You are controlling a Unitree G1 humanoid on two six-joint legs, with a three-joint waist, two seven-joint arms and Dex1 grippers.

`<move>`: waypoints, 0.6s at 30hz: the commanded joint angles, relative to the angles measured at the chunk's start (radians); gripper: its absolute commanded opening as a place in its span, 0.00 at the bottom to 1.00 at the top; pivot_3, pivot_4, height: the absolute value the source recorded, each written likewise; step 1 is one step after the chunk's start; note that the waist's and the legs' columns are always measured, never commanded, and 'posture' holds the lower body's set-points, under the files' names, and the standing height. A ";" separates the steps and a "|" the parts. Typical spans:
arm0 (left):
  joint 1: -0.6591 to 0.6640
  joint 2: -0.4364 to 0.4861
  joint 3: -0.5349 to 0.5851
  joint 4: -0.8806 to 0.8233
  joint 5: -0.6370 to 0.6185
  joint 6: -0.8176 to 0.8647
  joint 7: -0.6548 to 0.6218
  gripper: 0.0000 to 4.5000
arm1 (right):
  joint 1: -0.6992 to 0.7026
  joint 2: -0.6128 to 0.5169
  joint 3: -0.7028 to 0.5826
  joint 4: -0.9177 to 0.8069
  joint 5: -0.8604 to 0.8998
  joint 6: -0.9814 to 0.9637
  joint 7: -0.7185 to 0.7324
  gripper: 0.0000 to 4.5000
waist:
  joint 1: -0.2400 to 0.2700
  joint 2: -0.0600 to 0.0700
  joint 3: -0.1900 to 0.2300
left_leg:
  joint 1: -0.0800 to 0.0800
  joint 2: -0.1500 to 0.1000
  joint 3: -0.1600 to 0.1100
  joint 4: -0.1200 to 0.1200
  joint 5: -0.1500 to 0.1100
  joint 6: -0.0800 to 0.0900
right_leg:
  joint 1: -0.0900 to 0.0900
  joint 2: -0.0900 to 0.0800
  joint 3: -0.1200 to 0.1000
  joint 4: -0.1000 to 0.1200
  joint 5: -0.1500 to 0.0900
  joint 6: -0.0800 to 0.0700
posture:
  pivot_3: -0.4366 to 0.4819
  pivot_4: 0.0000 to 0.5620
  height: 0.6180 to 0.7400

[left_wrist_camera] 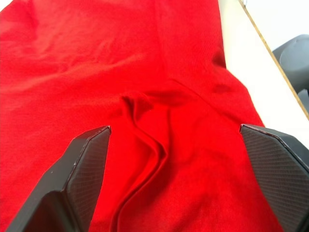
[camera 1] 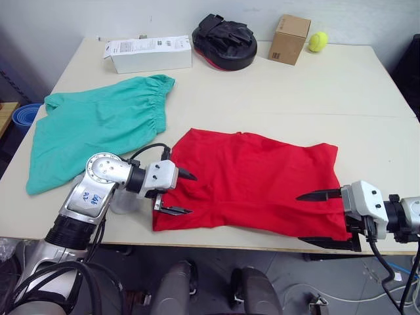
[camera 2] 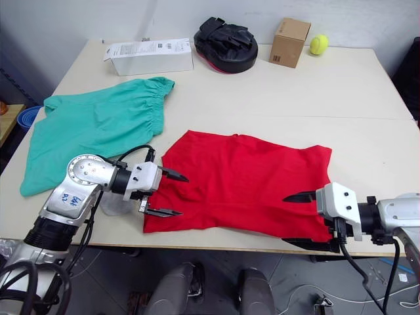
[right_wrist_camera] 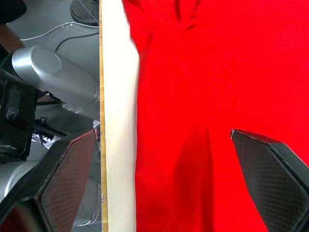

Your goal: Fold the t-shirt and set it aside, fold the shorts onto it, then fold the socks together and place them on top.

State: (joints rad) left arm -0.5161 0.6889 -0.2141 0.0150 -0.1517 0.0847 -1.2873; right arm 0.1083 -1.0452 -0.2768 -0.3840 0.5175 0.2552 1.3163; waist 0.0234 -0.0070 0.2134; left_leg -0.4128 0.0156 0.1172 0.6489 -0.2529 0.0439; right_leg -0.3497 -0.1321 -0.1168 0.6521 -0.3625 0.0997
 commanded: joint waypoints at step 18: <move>-0.086 -0.036 0.064 0.099 -0.020 -0.011 0.061 1.00 | 0.056 0.013 -0.043 -0.016 -0.024 -0.032 -0.016 1.00 | -0.006 -0.002 0.001 | 0.000 0.000 0.000 0.000 0.000 0.000 | 0.000 0.000 -0.001 0.000 0.000 0.000 | 0.48 0.27 1.00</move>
State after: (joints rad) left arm -0.6165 0.6383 -0.1845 0.1871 -0.1238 0.0539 -1.2040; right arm 0.1602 -1.0329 -0.2838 -0.3872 0.4994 0.2453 1.2984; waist 0.0173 -0.0086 0.2142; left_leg -0.4123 0.0158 0.1170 0.6484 -0.2529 0.0438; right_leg -0.3492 -0.1318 -0.1175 0.6518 -0.3625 0.0999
